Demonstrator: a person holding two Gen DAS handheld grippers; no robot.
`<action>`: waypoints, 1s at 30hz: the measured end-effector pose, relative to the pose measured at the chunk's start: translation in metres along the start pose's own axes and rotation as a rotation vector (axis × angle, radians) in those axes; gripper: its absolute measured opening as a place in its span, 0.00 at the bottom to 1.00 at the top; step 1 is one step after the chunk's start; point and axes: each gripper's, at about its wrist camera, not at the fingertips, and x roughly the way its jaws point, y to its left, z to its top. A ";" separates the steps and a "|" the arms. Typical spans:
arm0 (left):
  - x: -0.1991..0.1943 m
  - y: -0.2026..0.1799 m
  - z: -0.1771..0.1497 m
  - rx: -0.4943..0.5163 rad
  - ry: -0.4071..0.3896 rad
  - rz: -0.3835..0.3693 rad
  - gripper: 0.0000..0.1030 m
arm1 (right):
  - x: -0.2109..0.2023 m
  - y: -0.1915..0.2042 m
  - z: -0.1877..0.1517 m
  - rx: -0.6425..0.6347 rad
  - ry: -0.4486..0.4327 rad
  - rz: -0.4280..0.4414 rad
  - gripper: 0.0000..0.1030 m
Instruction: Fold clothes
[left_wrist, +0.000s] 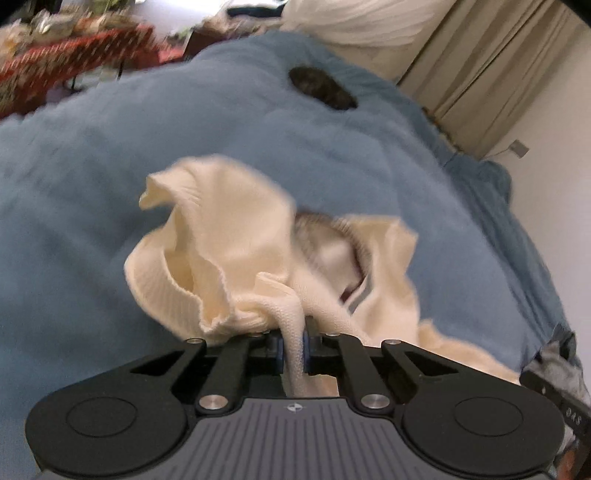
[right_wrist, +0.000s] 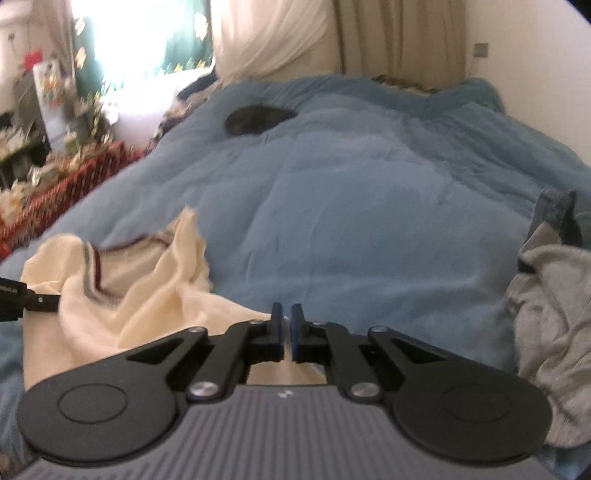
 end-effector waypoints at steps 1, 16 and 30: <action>0.000 -0.008 0.010 0.011 -0.019 -0.010 0.09 | -0.002 -0.003 0.005 0.005 -0.015 -0.008 0.03; 0.075 -0.080 0.053 0.152 0.031 -0.006 0.21 | 0.013 -0.045 0.012 0.099 -0.011 -0.116 0.03; 0.000 -0.053 -0.021 0.143 0.087 -0.078 0.37 | -0.051 -0.027 -0.023 0.099 -0.036 -0.099 0.19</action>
